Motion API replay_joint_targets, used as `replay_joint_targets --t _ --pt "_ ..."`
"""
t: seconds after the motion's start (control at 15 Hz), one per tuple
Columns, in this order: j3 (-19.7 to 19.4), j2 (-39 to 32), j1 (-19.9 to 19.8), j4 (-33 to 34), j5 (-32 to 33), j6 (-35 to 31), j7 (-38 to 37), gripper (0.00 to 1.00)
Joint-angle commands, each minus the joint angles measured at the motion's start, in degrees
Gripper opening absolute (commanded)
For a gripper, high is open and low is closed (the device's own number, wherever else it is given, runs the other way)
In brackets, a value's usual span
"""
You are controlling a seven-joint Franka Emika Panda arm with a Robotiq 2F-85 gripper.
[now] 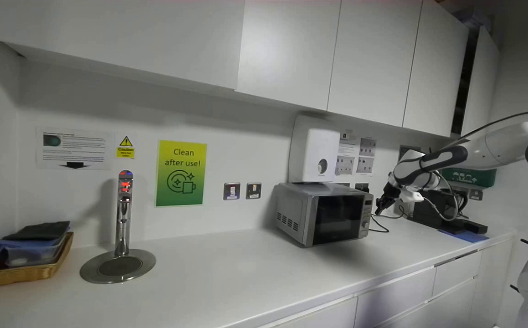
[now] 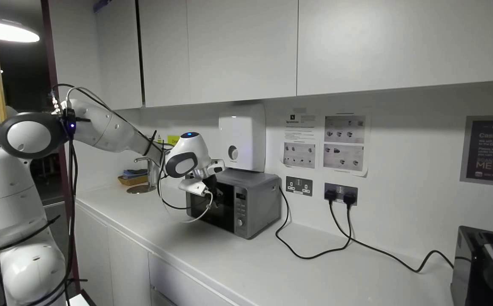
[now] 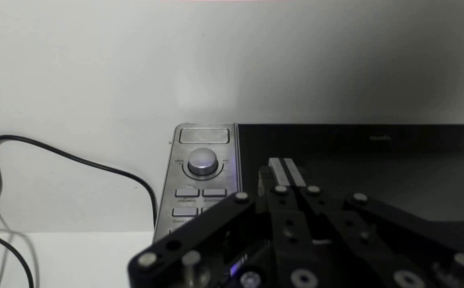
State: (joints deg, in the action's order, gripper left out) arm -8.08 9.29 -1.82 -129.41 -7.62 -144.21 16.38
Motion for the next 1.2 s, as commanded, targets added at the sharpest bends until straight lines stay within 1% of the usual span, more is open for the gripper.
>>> replay_joint_targets --t 0.0,0.27,0.6,1.13 --pt "-0.12 -2.75 0.03 2.83 -1.8 -3.98 2.33 0.0" --pt "0.07 -4.78 -0.23 3.89 -1.64 -9.27 2.54 0.0" --pt "0.24 -6.88 -1.31 4.71 1.13 -14.44 0.75 0.0" --pt "0.19 -7.74 -3.61 3.81 9.62 -14.41 -2.49 0.0"
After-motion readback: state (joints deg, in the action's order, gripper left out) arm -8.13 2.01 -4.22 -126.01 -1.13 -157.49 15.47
